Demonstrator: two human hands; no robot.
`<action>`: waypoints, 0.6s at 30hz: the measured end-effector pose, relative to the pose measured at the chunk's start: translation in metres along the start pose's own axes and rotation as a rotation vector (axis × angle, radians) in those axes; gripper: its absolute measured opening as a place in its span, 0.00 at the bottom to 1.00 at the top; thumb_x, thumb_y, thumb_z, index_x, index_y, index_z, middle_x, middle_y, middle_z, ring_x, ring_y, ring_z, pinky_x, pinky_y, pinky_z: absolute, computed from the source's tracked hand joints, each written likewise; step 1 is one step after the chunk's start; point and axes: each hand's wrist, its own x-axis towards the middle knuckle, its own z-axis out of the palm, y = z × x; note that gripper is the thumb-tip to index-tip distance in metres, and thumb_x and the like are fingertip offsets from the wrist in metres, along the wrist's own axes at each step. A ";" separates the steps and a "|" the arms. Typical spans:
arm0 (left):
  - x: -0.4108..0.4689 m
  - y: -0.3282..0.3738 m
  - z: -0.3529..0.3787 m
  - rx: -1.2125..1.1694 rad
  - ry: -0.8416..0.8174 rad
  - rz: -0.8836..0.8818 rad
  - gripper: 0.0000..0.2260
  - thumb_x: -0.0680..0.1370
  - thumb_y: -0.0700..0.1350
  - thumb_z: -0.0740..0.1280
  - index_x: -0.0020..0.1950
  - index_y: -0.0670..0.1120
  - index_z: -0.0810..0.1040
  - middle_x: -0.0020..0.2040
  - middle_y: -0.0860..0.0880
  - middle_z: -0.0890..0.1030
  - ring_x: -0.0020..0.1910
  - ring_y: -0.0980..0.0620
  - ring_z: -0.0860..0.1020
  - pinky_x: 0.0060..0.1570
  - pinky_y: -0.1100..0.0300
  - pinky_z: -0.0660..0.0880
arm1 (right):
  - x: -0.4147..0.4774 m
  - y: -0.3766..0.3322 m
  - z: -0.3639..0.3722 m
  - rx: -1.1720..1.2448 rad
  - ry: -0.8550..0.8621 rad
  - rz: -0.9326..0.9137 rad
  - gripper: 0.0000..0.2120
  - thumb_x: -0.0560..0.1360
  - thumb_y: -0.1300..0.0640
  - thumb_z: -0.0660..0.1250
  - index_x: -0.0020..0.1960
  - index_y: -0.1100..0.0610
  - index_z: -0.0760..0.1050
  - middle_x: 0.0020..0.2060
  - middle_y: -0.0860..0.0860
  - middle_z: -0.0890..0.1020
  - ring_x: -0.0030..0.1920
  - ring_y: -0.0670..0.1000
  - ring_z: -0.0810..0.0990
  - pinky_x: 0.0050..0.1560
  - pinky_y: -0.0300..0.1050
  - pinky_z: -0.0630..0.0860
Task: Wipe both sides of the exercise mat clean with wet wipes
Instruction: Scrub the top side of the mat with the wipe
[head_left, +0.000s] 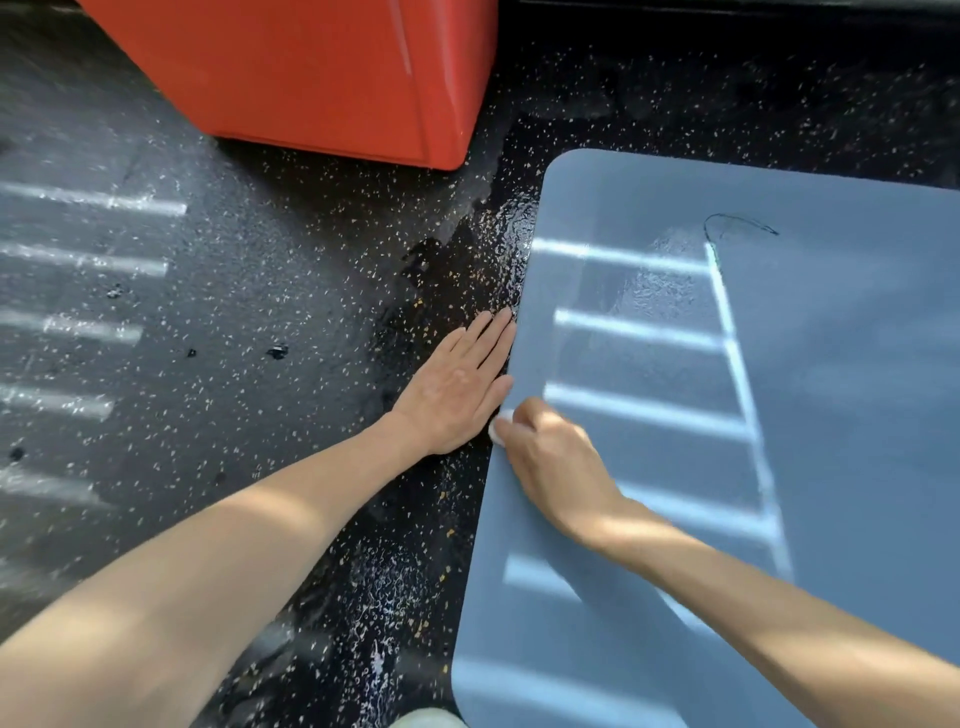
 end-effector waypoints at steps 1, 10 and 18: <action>-0.001 0.000 0.000 -0.006 -0.003 -0.003 0.30 0.80 0.55 0.31 0.80 0.42 0.41 0.81 0.46 0.42 0.80 0.48 0.42 0.77 0.53 0.44 | -0.009 0.000 0.004 0.057 -0.057 0.046 0.11 0.79 0.50 0.60 0.44 0.58 0.69 0.40 0.54 0.74 0.39 0.53 0.70 0.40 0.49 0.65; -0.001 0.010 -0.015 -0.008 -0.118 -0.071 0.26 0.85 0.52 0.41 0.79 0.41 0.36 0.80 0.46 0.37 0.79 0.48 0.39 0.77 0.54 0.43 | -0.025 -0.005 0.007 -0.083 -0.103 -0.039 0.11 0.78 0.51 0.59 0.46 0.59 0.69 0.43 0.53 0.75 0.41 0.55 0.71 0.40 0.52 0.66; -0.005 0.014 0.000 -0.041 -0.006 -0.130 0.28 0.82 0.52 0.38 0.80 0.43 0.42 0.81 0.47 0.44 0.80 0.48 0.43 0.77 0.54 0.44 | -0.030 0.004 0.013 -0.177 -0.096 -0.183 0.12 0.78 0.48 0.57 0.43 0.57 0.66 0.39 0.51 0.74 0.39 0.54 0.71 0.38 0.50 0.65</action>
